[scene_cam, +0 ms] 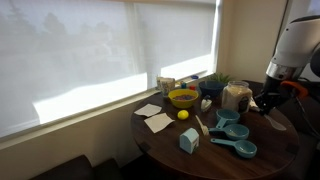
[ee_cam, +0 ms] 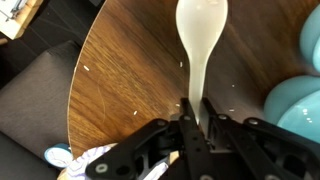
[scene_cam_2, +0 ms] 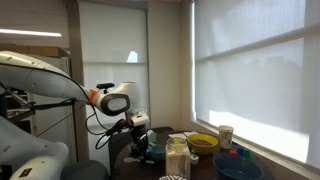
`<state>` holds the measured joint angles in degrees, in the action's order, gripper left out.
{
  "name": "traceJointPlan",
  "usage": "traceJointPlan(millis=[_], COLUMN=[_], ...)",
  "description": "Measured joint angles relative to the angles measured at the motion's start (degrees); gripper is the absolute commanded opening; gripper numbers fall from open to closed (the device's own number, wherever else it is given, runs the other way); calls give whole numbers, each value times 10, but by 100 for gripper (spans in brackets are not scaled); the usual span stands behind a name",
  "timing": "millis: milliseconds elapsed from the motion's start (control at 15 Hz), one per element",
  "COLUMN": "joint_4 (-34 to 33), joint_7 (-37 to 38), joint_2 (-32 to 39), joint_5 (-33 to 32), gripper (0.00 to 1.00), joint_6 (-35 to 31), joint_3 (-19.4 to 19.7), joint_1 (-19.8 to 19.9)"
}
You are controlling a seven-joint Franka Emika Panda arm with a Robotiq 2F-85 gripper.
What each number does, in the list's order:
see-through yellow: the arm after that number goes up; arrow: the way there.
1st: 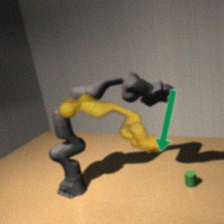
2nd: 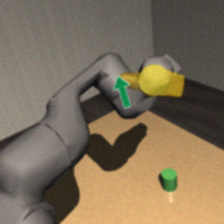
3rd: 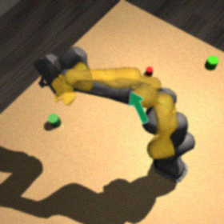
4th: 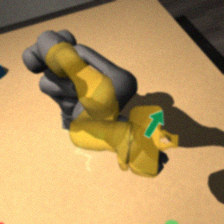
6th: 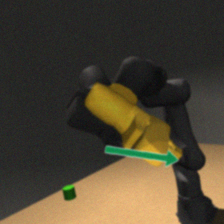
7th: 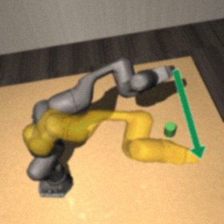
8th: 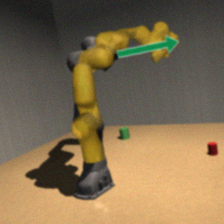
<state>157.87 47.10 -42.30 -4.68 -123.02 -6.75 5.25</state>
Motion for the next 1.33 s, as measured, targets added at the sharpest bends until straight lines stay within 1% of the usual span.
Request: traceJointPlan(millis=[200, 533, 600, 667, 800, 867, 1000, 1200, 1267, 1333], joint_4=[1, 2, 2, -1, -2, -2, -3, -6, -7, -8], joint_7=[20, 68, 73, 76, 77, 77, 77, 76, 73, 67], joint_2=[32, 103, 114, 119, 119, 119, 113, 89, 76, 62], joint_5=[0, 1, 2, 2, 2, 3, 3, 2, 0, -1], gripper=[3, 3, 38, 39, 51, 59, 72, 94, 98, 100], joint_6=[-15, -84, -95, -96, -97, -96, -93, -75, -66, -57], joint_3=[-1, -2, -2, -2, 0, 1, 2, 3, 3, 3], joint_1=[22, 27, 27, 27, 27, 27, 27, 28, 28, 28])
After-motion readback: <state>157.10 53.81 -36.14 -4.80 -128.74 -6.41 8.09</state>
